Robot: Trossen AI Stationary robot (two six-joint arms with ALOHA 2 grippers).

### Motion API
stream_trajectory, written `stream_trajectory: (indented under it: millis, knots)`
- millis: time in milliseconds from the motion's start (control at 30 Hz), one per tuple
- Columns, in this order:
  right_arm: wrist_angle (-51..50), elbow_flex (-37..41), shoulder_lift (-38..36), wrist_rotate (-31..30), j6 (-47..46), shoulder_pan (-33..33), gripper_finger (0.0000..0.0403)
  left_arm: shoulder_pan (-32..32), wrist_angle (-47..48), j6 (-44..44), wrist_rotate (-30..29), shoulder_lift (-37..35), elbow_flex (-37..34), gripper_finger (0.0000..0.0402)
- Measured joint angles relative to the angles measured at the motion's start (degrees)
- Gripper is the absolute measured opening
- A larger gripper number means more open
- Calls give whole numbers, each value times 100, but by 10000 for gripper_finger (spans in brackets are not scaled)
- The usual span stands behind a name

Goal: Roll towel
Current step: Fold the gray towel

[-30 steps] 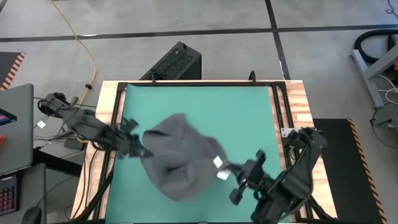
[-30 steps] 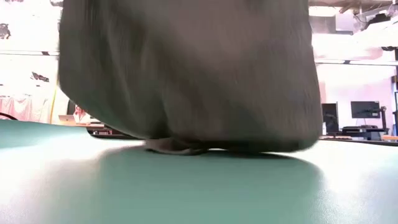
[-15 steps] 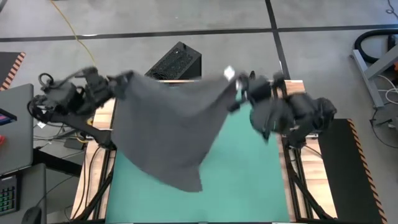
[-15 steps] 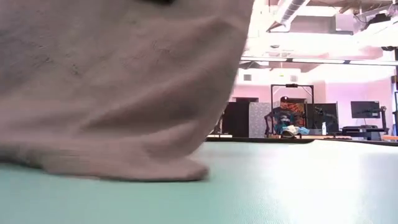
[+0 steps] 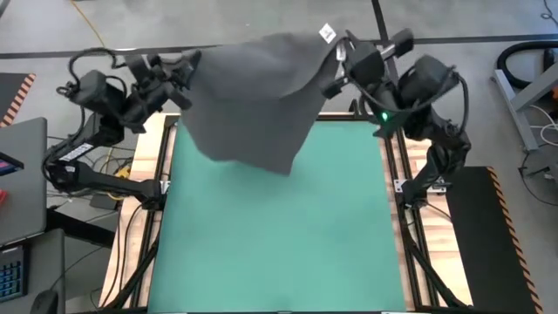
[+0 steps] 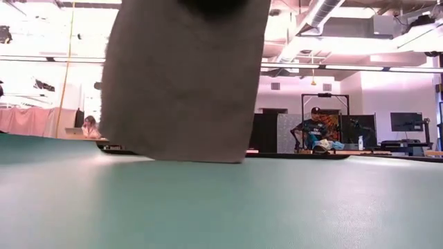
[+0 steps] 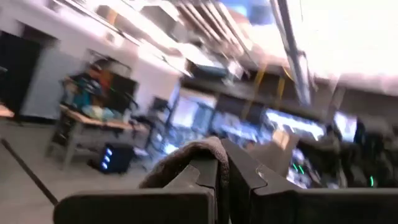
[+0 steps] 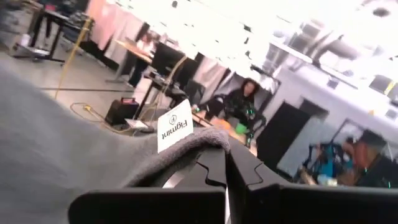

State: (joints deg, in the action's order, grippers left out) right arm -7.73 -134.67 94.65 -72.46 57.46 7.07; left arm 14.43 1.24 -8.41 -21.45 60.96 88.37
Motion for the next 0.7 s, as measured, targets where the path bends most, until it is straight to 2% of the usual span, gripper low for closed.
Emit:
stream_trajectory:
  millis: [67, 133, 233, 333, 400, 567, 633, 700]
  knots:
    - [-84, 0, 6, -85, 110, 264, 9, -6, 377, 38, 455, 63, 93, 0]
    - [-507, 6, 21, -449, 55, 624, 9, -33, 793, -36, 946, 100, 124, 0]
    - [-1602, 4, 94, -1197, -737, 1294, 9, -173, 1705, -643, 1493, 91, 131, 0]
    - [-2916, 4, 264, -1696, -2214, 2079, 9, -426, 3091, -1420, 1790, 55, 135, 0]
    - [-3657, 7, 430, -1743, -3403, 2594, 9, -680, 4175, -1860, 1825, 43, 132, 0]
    - [-4971, 7, 948, -1750, -6626, 3547, 9, -1516, 6678, -3015, 1403, 65, 94, 0]
    - [-5319, 4, 1215, -1751, -7641, 3805, 9, -1888, 7232, -3511, 1298, 91, -26, 0]
    - [-5573, 7, 1513, -1613, -8397, 3964, 9, -2281, 7398, -3991, 1352, 92, -271, 0]
